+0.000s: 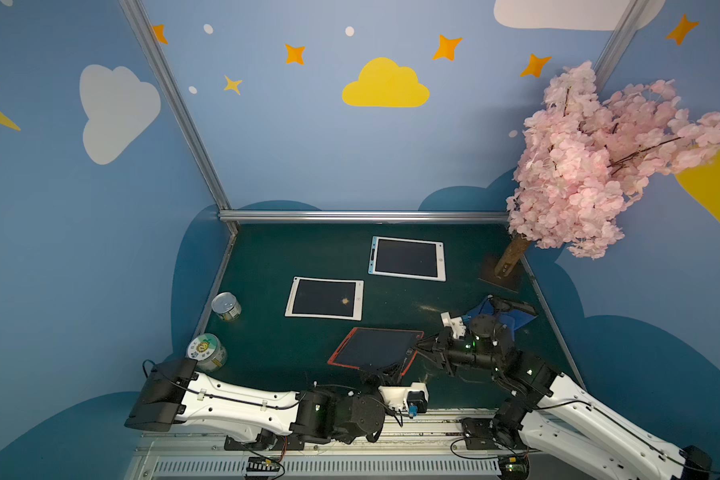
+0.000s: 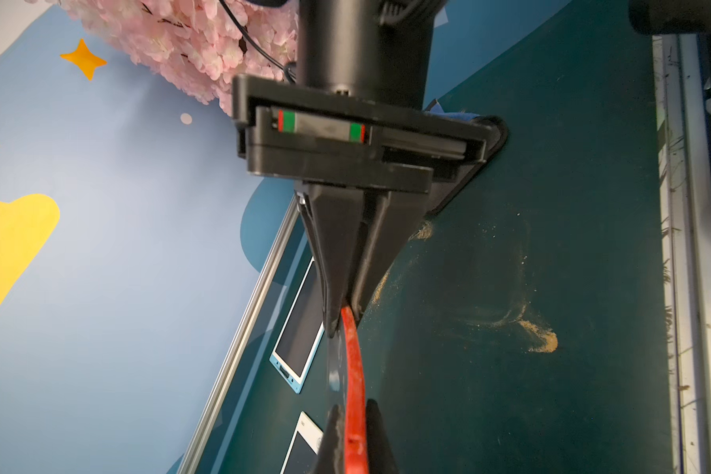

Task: Wipe the drawing tablet
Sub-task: Pick up the drawing tablet from the center of the board.

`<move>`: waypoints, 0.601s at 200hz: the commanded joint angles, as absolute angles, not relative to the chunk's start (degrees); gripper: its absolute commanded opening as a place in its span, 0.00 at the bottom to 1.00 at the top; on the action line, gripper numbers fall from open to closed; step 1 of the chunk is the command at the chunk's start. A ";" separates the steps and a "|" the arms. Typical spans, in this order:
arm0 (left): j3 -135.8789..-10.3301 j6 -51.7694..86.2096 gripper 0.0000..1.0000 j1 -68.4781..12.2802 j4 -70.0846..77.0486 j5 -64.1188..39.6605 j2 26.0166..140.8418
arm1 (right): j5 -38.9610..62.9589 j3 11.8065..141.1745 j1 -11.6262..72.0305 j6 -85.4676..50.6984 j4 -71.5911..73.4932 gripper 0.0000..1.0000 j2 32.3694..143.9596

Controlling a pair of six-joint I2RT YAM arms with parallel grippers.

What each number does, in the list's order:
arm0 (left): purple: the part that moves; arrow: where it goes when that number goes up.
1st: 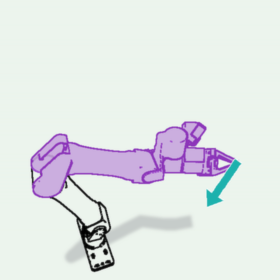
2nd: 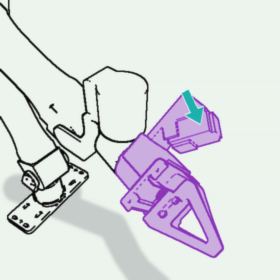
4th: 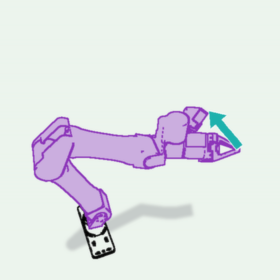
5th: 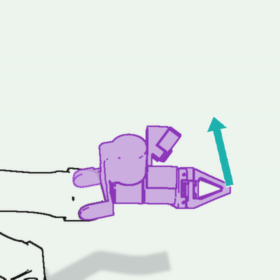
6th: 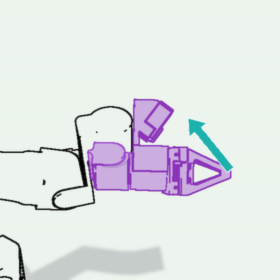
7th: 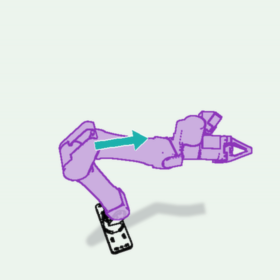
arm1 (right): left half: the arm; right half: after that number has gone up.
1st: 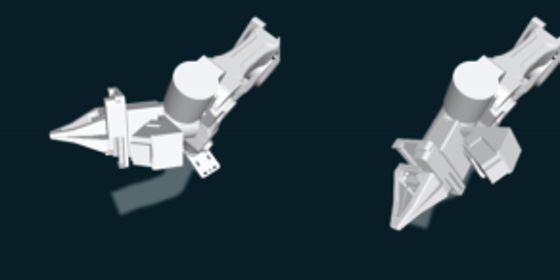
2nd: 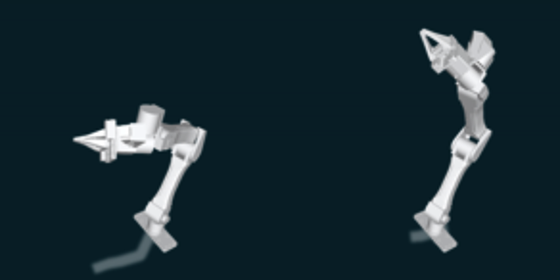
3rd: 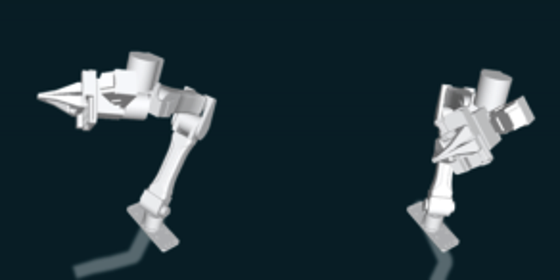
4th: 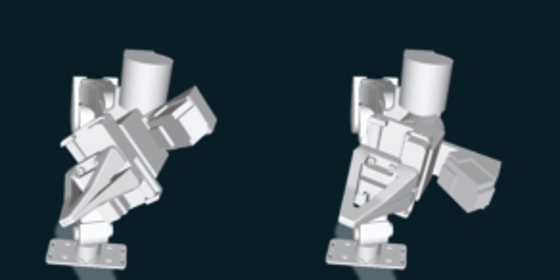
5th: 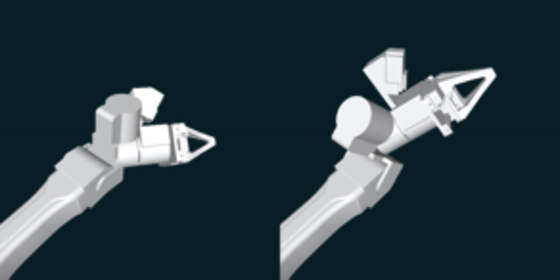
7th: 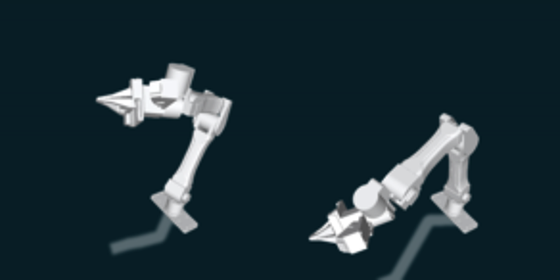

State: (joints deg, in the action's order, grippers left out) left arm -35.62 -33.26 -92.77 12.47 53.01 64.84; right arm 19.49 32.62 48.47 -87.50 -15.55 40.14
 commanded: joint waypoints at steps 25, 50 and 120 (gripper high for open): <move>-37.18 -30.58 0.02 -90.65 16.69 56.30 64.10 | 27.37 31.12 51.14 -79.99 -16.88 0.41 36.02; -37.43 -28.74 0.02 -90.20 13.73 56.08 63.48 | 22.10 40.51 44.10 -66.25 -33.64 0.75 31.86; -46.81 -2.05 0.03 -65.85 -9.78 23.37 59.20 | 15.34 54.48 16.95 -38.59 -52.24 0.68 40.55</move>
